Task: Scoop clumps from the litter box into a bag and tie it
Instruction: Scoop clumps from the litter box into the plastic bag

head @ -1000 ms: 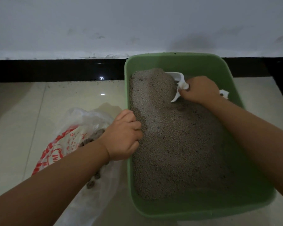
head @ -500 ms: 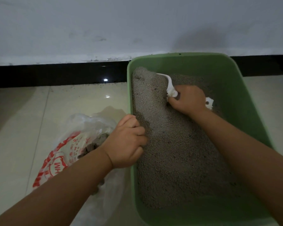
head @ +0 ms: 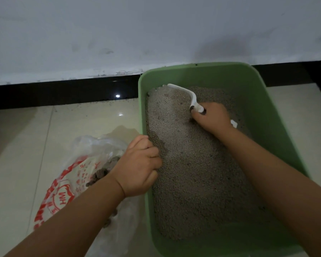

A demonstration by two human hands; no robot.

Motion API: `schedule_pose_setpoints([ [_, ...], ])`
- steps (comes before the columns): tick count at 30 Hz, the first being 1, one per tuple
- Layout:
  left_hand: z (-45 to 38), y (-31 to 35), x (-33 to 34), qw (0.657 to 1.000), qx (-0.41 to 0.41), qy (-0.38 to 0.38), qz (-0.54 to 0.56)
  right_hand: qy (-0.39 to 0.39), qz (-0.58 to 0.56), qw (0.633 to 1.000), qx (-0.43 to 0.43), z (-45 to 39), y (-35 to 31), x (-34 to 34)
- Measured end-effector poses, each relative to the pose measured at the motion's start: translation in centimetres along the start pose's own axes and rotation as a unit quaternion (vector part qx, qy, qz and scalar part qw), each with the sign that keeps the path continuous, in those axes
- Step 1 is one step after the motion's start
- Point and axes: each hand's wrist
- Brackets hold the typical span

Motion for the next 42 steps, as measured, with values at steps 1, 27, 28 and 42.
schedule_pose_setpoints([
  [1,-0.1,0.0,0.0,1.0,0.0,0.0,-0.001,-0.009,0.032,0.999,0.011,-0.2,-0.7,-0.4],
  [27,-0.1,-0.1,0.7,0.998,-0.014,0.043,0.039,0.085,0.478,0.796,-0.361,-4.7,-5.2,-6.1],
  [28,0.0,0.0,0.7,0.998,-0.015,0.043,0.04,0.087,0.482,0.784,-0.382,-5.0,-4.9,-5.9],
  [42,-0.3,0.0,0.7,0.998,-0.007,0.05,0.04,0.23,0.516,0.69,-0.453,-6.4,-3.7,-5.3],
])
Point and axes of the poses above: each hand's wrist, its own z-axis away from the middle knuckle, its own x-axis out of the palm, y = z × x, and after that the axes turned 11 degrees about -z, right-handed
